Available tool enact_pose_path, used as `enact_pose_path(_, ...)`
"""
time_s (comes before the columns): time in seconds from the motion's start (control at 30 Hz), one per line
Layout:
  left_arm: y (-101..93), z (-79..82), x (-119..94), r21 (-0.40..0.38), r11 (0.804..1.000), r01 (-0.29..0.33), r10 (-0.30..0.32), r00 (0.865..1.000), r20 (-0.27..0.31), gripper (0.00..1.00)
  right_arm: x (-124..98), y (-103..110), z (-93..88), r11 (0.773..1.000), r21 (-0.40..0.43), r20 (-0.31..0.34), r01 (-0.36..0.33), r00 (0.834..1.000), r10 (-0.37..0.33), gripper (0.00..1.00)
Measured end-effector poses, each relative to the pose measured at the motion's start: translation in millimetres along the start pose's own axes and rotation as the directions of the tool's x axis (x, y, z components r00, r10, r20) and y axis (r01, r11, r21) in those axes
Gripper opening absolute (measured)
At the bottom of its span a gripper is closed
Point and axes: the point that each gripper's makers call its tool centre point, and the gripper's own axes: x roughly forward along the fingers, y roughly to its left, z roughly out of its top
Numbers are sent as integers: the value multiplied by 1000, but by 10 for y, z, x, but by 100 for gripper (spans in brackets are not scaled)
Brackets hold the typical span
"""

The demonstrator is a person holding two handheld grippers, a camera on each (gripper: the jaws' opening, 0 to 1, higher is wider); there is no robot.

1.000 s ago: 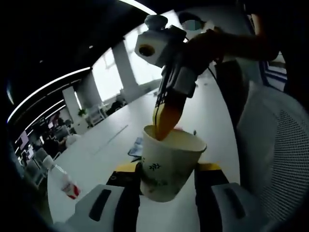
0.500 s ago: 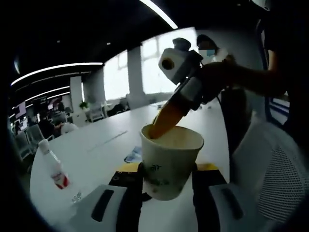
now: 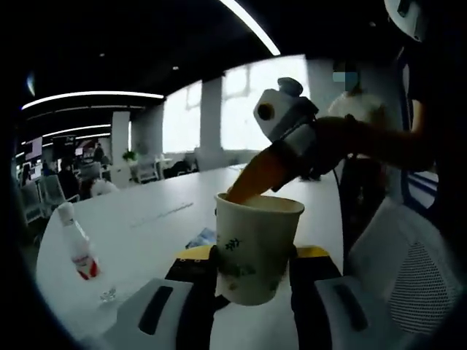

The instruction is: Arrange the tabletop items into an orderly group along one side of the table until the central work area is clear of visible clutter.

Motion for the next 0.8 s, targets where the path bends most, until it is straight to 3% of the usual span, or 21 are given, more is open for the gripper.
enact_pose_path(0.33, 266, 54, -22, -126, 990, -65, 74, 995, 68, 37, -25, -37, 86, 997, -79, 59, 2, 998, 3, 53)
enact_pose_path(0.8, 428, 34, 68, -173, 979, -107, 121, 990, 70, 37, 55, -4, 197, 979, -202, 126, -13, 991, 39, 65)
